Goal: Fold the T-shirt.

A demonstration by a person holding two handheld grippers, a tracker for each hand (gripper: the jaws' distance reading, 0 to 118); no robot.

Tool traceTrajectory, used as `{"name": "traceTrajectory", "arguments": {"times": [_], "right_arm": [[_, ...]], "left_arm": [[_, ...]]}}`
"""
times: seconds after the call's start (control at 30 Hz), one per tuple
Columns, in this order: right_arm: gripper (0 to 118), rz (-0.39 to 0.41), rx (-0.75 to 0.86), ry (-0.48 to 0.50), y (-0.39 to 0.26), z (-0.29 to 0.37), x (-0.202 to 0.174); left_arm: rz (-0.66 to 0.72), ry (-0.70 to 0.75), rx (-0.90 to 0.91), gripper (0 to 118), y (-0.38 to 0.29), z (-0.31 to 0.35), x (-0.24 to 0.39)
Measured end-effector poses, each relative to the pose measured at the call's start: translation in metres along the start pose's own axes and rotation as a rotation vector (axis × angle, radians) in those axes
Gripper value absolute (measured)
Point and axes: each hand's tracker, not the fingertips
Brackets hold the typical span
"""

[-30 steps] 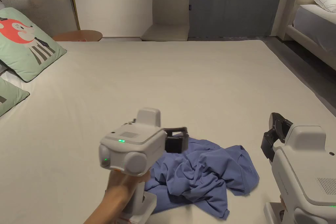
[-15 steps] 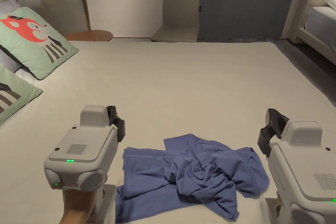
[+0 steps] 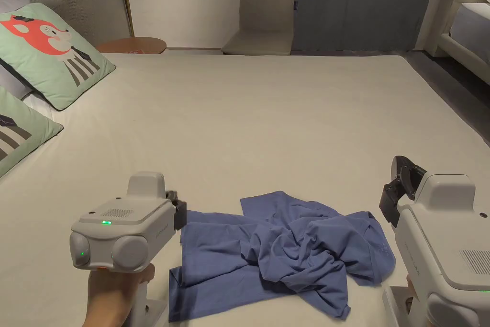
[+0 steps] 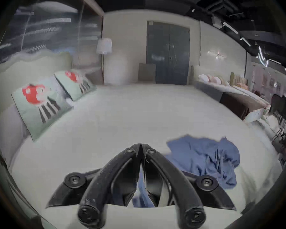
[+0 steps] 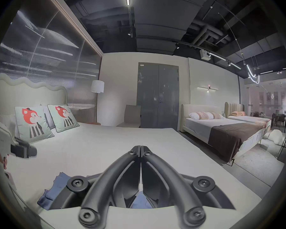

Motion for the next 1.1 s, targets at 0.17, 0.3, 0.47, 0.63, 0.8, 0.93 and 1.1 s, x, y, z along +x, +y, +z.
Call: {"name": "traceTrajectory", "arguments": {"times": [0.17,0.3,0.47,0.63,0.8,0.93,1.1], "right_arm": [[1,-0.004,-0.012,-0.005,-0.010,-0.002,0.005],[1,0.000,-0.021,-0.003,-0.011,0.001,0.006],[1,-0.009,-0.039,0.003,-0.010,0.007,0.003],[1,-0.003,-0.055,0.008,-0.016,0.005,0.004],[1,-0.010,-0.066,0.010,-0.018,0.004,0.002],[1,-0.010,-0.085,0.004,-0.023,-0.002,0.006],[1,-0.030,-0.236,-0.022,-0.043,-0.041,0.027]], "left_arm": [[0.056,-0.050,-0.204,0,-0.036,-0.019,-0.002],[0.051,-0.055,-0.295,2,-0.065,-0.028,0.003],[0.013,-0.015,-0.382,85,-0.093,-0.039,0.012],[0.023,0.000,-0.397,43,-0.109,-0.045,0.016],[-0.017,0.020,-0.361,9,-0.114,-0.038,0.023],[0.039,-0.017,-0.347,2,-0.104,-0.030,0.021],[0.063,-0.066,-0.270,2,-0.078,-0.003,0.016]]}}
